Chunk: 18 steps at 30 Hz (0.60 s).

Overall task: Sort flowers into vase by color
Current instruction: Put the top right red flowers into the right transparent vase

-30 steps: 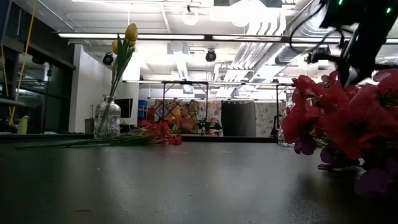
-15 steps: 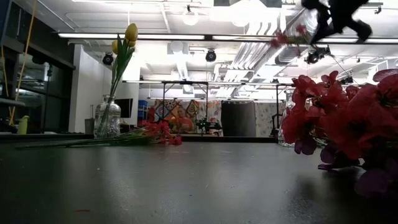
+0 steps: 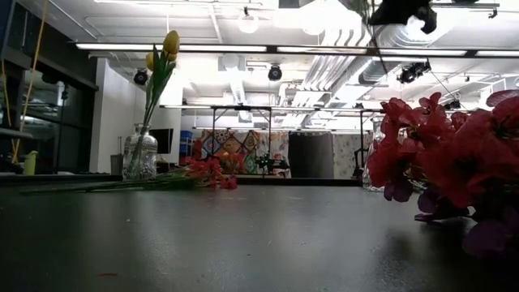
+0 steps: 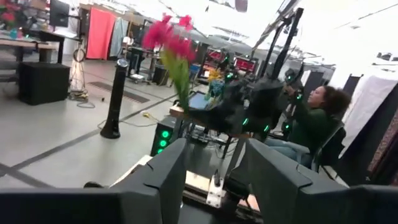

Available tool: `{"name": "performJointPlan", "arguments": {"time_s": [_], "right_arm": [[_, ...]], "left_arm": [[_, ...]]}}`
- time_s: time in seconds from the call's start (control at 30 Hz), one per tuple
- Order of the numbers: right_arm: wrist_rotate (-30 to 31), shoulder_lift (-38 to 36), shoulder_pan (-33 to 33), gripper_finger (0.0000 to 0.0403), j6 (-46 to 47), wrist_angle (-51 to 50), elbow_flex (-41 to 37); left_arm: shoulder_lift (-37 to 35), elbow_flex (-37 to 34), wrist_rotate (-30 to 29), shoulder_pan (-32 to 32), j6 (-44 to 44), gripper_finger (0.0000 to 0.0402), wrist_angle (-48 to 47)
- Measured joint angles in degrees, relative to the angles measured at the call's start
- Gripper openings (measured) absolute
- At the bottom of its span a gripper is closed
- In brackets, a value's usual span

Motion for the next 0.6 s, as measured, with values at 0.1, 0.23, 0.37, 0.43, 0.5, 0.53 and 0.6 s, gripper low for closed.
{"name": "performJointPlan", "arguments": {"time_s": [0.1, 0.23, 0.37, 0.43, 0.5, 0.53, 0.6], "right_arm": [[-0.42, -0.25, -1.81, 0.0000, -0.76, 11.06, -8.67], [-3.33, -0.49, -3.68, 0.0000, -1.34, 30.94, -19.05], [-5.03, -0.26, -4.81, 0.0000, -2.87, 40.10, -24.27], [-5.09, -0.28, -5.01, 0.0000, -3.54, 40.31, -24.59], [-5.40, -0.31, -4.85, 0.0000, -4.19, 39.74, -24.49], [-5.88, -0.31, -4.84, 0.0000, -4.83, 39.77, -24.48], [-6.86, -0.43, -4.84, 0.0000, -5.89, 39.24, -24.45]], "left_arm": [[-0.59, -0.02, 0.04, -0.67, -0.65, 0.0161, 1.97], [-2.90, -0.02, -0.75, -1.27, -1.27, 0.0163, 4.44], [-4.64, -0.02, -1.68, -1.27, -1.01, 0.0163, 7.17], [-5.39, -0.02, -1.75, -1.25, -1.01, 0.0163, 8.20], [-5.92, -0.02, -1.83, -1.25, -1.01, 0.0163, 9.39], [-6.09, -0.02, -1.90, -1.25, -1.01, 0.0163, 9.72], [-6.20, -0.02, -1.90, -1.25, -1.01, 0.0163, 10.15]]}}
